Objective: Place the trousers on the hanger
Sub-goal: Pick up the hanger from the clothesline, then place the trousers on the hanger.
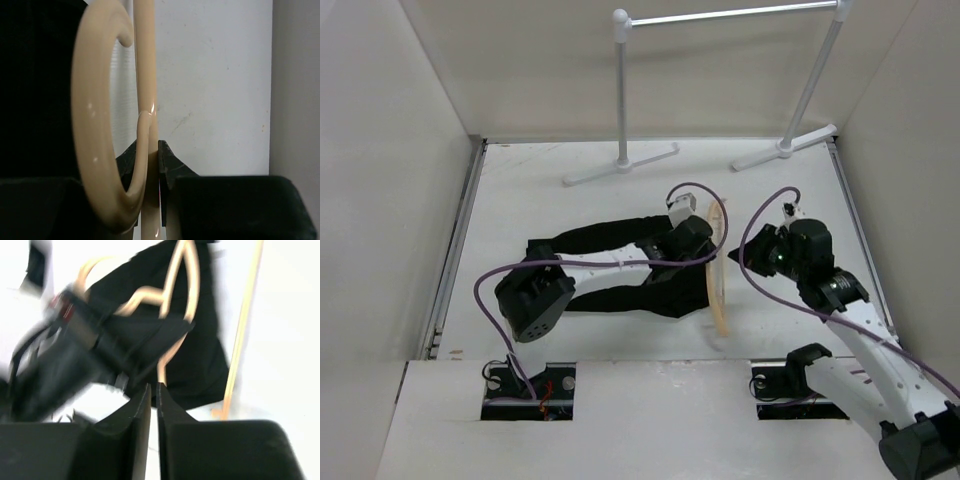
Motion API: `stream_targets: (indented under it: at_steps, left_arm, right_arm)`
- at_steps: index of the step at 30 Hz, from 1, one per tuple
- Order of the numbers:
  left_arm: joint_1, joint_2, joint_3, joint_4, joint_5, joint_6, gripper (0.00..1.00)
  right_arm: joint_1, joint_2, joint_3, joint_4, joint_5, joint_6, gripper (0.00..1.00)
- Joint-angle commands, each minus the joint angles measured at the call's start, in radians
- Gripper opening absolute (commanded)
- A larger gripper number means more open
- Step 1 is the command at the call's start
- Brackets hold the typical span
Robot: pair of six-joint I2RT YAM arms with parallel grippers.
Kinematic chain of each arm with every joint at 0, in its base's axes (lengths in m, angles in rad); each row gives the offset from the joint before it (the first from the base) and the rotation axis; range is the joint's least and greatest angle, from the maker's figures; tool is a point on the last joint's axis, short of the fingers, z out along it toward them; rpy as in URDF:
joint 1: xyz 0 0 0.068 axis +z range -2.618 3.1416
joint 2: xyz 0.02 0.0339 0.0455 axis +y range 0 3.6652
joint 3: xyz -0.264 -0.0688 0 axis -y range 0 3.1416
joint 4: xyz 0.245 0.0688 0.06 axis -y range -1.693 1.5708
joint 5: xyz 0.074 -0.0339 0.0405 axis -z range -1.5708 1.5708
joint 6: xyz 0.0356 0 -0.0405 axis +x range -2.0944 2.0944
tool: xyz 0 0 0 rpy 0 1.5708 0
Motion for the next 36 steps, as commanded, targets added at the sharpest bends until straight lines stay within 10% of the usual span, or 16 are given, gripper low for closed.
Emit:
stream_targets:
  at_steps: [1, 16, 36]
  left_arm:
    - [-0.022, -0.087, -0.072, 0.197, -0.123, -0.073, 0.01]
    - [-0.007, -0.104, -0.289, 0.255, -0.147, -0.174, 0.02]
    - [0.002, -0.038, -0.287, 0.283, -0.044, -0.204, 0.03]
  right_arm:
    - [-0.013, 0.074, -0.026, 0.071, 0.019, 0.059, 0.13]
    - [0.031, 0.601, -0.056, 0.521, 0.073, 0.047, 0.43]
    - [0.06, 0.693, -0.052, 0.536, 0.03, 0.053, 0.56]
